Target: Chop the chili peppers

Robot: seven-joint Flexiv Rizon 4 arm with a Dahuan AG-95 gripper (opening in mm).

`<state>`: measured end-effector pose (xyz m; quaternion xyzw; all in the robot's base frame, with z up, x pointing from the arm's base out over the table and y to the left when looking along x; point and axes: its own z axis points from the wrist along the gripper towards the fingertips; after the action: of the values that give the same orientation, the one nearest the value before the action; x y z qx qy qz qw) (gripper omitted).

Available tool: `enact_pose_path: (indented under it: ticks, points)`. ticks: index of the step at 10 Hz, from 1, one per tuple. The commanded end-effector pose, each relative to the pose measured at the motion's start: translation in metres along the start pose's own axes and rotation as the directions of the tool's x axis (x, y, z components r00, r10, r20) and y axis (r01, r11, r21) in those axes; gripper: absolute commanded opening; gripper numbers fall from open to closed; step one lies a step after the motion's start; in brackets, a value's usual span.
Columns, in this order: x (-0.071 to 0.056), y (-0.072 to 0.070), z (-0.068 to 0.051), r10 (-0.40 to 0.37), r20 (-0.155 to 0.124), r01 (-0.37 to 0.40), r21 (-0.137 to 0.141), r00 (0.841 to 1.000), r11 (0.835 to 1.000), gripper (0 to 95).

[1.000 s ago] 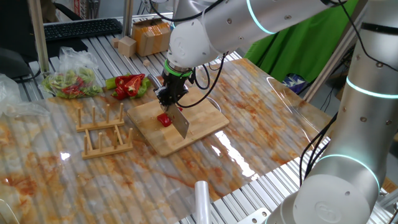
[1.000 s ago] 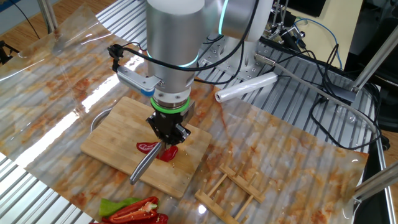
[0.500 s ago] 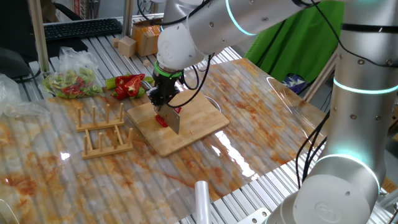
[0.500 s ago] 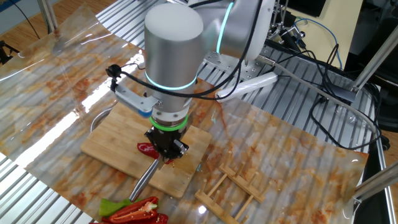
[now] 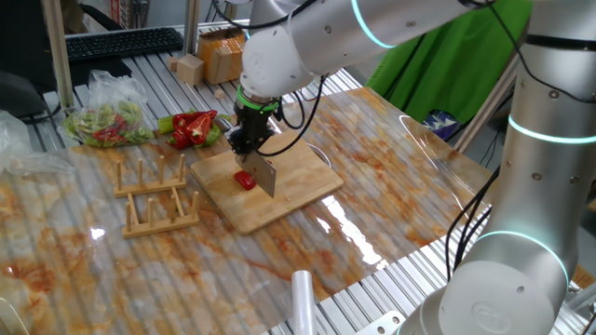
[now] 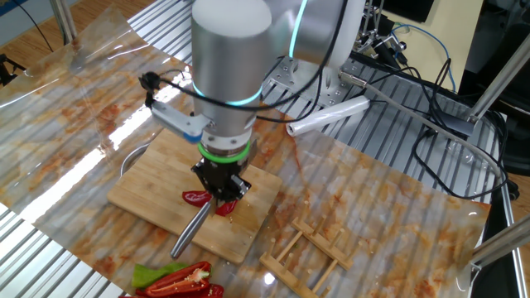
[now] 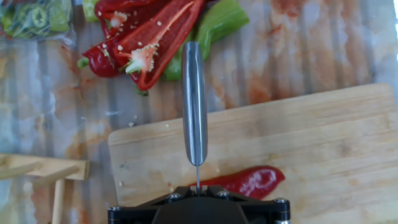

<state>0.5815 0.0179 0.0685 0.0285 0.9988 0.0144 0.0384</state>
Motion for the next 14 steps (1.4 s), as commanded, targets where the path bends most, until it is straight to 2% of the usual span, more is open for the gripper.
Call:
enact_pose_path:
  ticks: [1, 4, 9, 10, 12, 14]
  points:
    - [0.002, -0.0023, -0.0027, 0.002, 0.01, -0.002, 0.007, 1.0, 1.0, 0.0]
    - [0.0066, -0.0023, -0.0009, 0.003, 0.004, -0.003, 0.006, 1.0, 1.0, 0.0]
    - [0.0003, -0.0007, 0.005, 0.009, 0.029, -0.01, 0.006, 1.0, 1.0, 0.0]
    - [0.0002, -0.0008, 0.0045, 0.014, 0.029, -0.014, -0.002, 0.999, 1.0, 0.0]
    - [-0.0005, 0.0002, 0.0066, 0.01, 0.014, -0.01, 0.0, 1.0, 1.0, 0.0]
    - [0.0002, -0.0002, 0.0055, 0.014, 0.011, -0.014, 0.0, 1.0, 1.0, 0.0]
